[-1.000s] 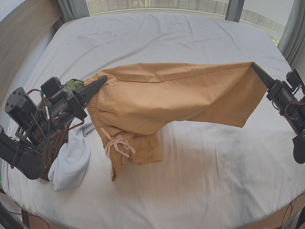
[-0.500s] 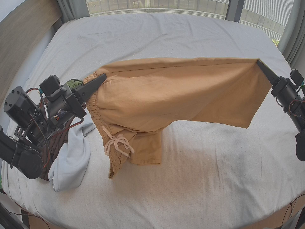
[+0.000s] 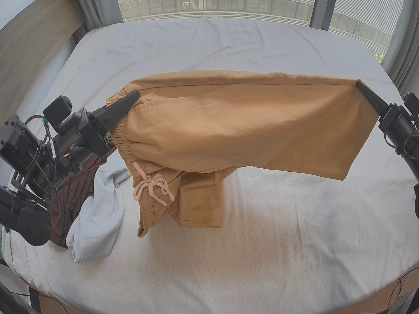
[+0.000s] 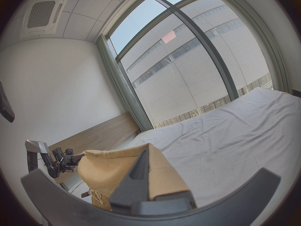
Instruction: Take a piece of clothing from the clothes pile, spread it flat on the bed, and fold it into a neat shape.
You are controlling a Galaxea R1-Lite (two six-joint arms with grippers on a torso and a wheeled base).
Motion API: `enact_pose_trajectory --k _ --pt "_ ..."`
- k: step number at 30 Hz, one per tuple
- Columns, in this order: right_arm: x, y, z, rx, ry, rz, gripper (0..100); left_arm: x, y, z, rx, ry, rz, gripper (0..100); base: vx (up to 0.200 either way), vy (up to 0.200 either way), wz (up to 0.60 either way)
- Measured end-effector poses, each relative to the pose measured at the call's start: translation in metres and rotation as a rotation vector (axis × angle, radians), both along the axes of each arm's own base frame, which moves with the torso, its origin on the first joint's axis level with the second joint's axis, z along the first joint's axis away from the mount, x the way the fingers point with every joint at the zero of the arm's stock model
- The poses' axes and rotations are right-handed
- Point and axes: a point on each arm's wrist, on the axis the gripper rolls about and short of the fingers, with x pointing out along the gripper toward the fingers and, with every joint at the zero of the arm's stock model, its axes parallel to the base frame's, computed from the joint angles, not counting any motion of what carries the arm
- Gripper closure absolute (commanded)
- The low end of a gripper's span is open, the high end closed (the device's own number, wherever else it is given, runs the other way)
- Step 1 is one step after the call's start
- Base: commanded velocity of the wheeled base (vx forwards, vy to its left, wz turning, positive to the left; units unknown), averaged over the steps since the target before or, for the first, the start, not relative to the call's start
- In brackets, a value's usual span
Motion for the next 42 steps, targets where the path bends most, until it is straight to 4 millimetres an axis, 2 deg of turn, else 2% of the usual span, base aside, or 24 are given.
enact_pose_trajectory --k 11,19,24,32,42 --pt "0.006 0.004 -0.017 -0.013 0.057 0.006 100 0.003 0.002 -0.009 0.008 0.038 0.018 100 0.0 0.0 0.0" --pt "0.019 0.006 -0.035 -0.018 0.121 0.006 100 0.015 0.016 -0.017 0.014 0.063 0.073 100 0.0 0.0 0.0" --pt "0.027 0.007 -0.042 -0.018 0.131 0.006 100 0.022 0.018 -0.018 0.014 0.061 0.085 100 0.0 0.0 0.0" --pt "0.039 0.016 -0.05 -0.021 0.142 0.028 100 0.027 0.015 -0.022 0.013 0.071 0.085 100 0.0 0.0 0.0" --pt "0.06 0.017 -0.049 -0.019 0.128 0.021 100 0.036 0.012 -0.025 -0.012 0.097 0.101 100 0.0 0.0 0.0"
